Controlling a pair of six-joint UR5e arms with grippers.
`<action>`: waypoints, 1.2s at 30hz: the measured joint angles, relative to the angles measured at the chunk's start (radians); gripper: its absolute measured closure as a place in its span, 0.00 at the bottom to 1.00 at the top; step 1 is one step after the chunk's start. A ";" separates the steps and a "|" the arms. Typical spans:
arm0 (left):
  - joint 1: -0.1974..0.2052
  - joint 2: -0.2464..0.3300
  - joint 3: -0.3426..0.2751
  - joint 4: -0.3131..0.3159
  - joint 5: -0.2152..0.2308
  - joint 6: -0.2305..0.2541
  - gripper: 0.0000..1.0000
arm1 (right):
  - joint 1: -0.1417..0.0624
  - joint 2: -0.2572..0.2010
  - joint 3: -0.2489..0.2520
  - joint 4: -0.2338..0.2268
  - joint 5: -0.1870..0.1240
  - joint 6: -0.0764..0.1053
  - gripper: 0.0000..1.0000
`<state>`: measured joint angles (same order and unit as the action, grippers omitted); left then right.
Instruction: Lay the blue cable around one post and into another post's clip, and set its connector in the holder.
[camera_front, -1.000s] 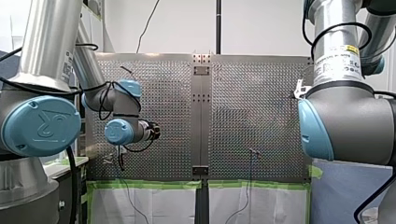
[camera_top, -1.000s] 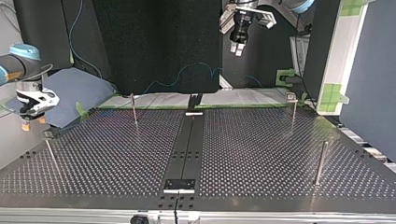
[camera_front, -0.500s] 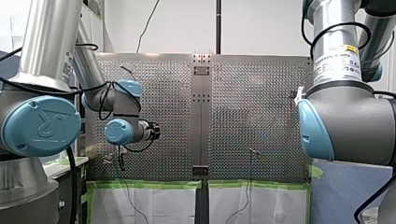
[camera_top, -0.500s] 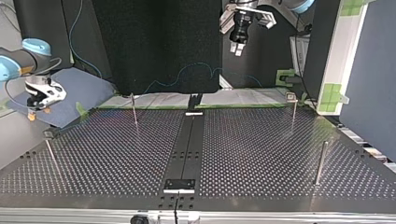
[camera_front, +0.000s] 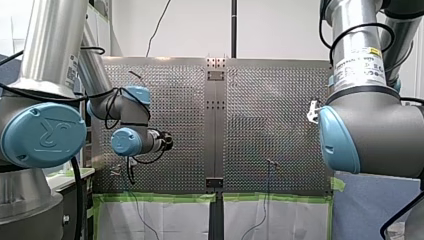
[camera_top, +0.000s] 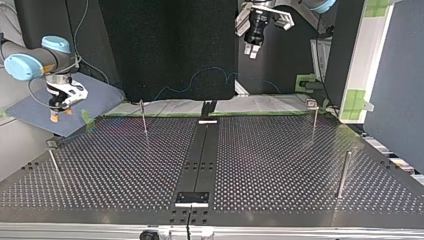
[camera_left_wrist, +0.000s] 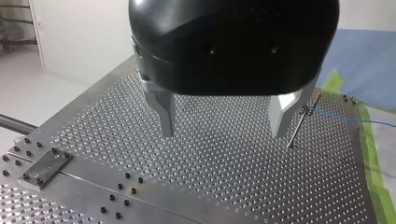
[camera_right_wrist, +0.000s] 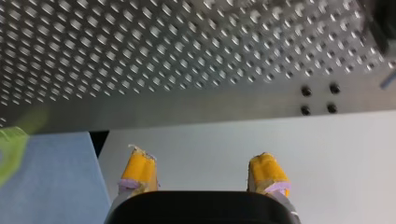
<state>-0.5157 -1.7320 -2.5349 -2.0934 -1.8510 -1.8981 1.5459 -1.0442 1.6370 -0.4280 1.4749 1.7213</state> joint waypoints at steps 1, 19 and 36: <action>0.000 0.000 0.000 0.000 0.001 -0.001 0.00 | 0.004 0.000 0.008 -0.008 -0.001 0.000 0.02; -0.001 0.000 -0.003 0.000 0.003 -0.002 0.00 | 0.036 0.000 0.043 -0.137 -0.050 -0.001 0.02; -0.009 -0.053 0.007 0.058 0.042 -0.025 0.00 | 0.056 0.001 0.048 -0.095 -0.055 -0.027 0.02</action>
<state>-0.5252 -1.7849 -2.5277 -2.0352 -1.8088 -1.9229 1.6019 -1.0433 1.6847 -0.5228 1.4201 1.6942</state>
